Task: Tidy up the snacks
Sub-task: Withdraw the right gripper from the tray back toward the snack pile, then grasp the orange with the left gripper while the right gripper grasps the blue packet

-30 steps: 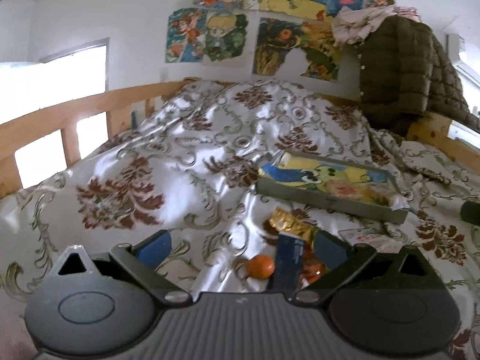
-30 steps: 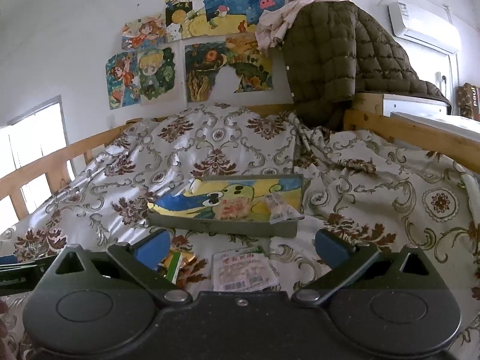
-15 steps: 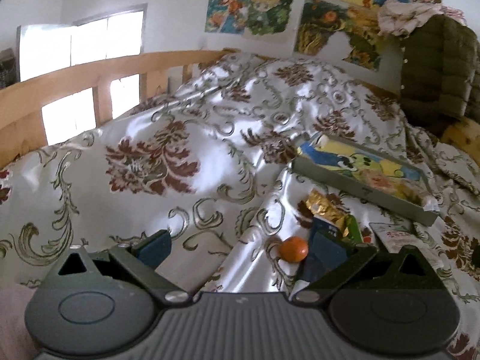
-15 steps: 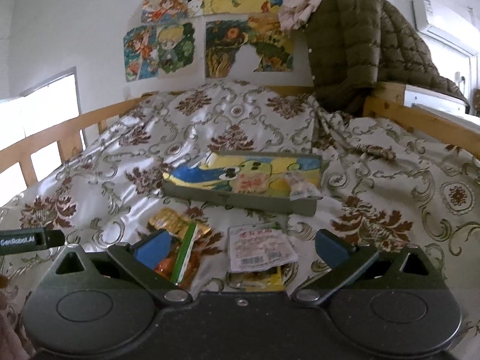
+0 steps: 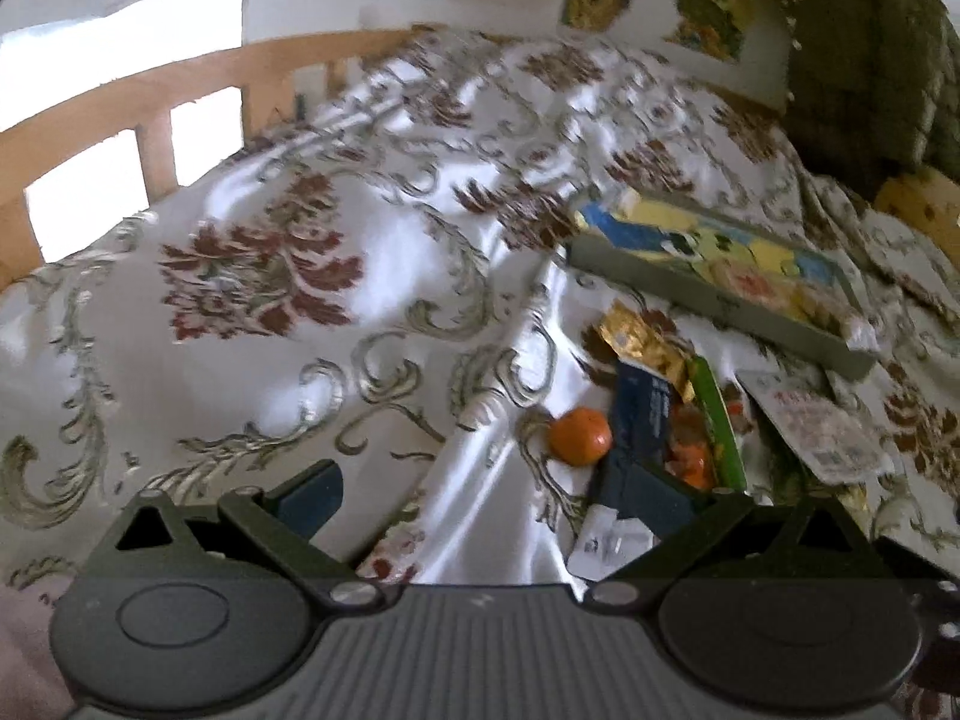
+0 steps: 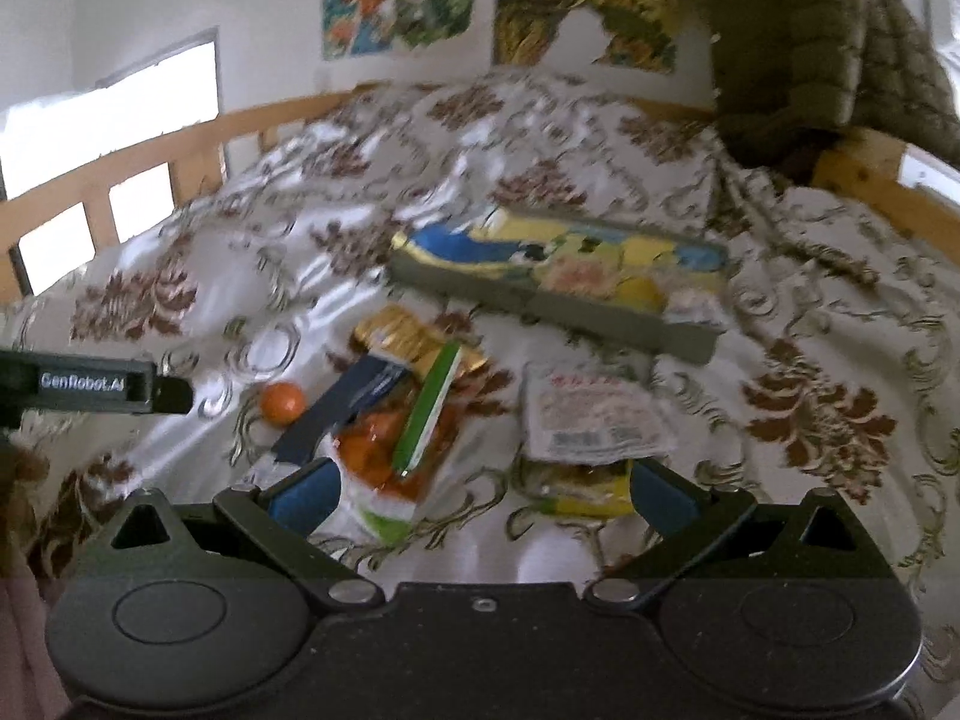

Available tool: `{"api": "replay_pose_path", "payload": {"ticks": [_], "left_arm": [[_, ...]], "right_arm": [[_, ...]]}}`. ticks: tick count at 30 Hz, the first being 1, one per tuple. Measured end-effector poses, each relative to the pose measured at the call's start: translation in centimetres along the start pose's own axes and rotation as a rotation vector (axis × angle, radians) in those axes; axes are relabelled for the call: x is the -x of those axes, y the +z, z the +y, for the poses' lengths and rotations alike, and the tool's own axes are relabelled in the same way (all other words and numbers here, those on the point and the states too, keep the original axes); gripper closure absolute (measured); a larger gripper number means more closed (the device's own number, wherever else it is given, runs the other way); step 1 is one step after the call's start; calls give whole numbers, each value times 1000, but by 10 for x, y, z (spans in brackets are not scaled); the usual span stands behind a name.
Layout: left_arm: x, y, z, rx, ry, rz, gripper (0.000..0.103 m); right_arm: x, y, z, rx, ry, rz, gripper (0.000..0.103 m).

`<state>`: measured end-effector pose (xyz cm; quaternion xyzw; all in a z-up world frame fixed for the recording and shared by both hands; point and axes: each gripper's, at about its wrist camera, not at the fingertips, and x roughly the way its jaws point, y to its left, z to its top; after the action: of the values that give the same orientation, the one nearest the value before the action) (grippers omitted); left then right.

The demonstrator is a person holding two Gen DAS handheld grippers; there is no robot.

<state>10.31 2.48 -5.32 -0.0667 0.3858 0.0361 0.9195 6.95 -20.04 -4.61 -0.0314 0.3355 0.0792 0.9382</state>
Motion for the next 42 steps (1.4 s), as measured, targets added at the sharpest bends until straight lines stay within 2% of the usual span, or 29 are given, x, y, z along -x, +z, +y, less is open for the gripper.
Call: {"api": "replay_pose_path", "payload": {"ticks": [3, 6, 8, 11, 15, 18, 21, 26, 29, 32, 35, 38, 42], "left_arm": [[-9, 9, -4, -57, -43, 25, 0], [-15, 20, -10, -176, -88, 4, 0], [-19, 26, -14, -249, -118, -6, 0], [-35, 37, -14, -320, -211, 21, 0], [-63, 48, -6, -256, -308, 109, 0], [-76, 51, -4, -244, -386, 156, 0], [-82, 51, -5, -271, -415, 179, 0], [-81, 49, -11, -361, -455, 162, 0], [-79, 48, -16, -407, -544, 175, 0], [-81, 47, -18, -430, -546, 180, 1], [-91, 50, -12, -385, -537, 205, 2], [-103, 53, -5, -313, -543, 259, 8], [-114, 53, 1, -282, -526, 289, 20]], "right_arm": [[-13, 1, 5, 39, 22, 27, 1], [-21, 1, 12, 89, 52, 29, 1], [-23, 2, 13, 105, 100, 25, 1], [-28, 4, 18, 142, 185, 17, 1], [-38, 6, 29, 263, 220, -15, 1], [-48, 8, 36, 300, 244, -16, 1], [-58, 9, 40, 316, 257, -1, 1], [-69, 12, 46, 323, 291, 8, 4], [-71, 13, 51, 340, 304, -25, 6], [-74, 14, 53, 334, 325, -32, 8], [-79, 15, 55, 330, 333, -19, 11], [-82, 15, 58, 332, 343, 2, 13], [-85, 13, 59, 332, 351, 35, 14]]}}
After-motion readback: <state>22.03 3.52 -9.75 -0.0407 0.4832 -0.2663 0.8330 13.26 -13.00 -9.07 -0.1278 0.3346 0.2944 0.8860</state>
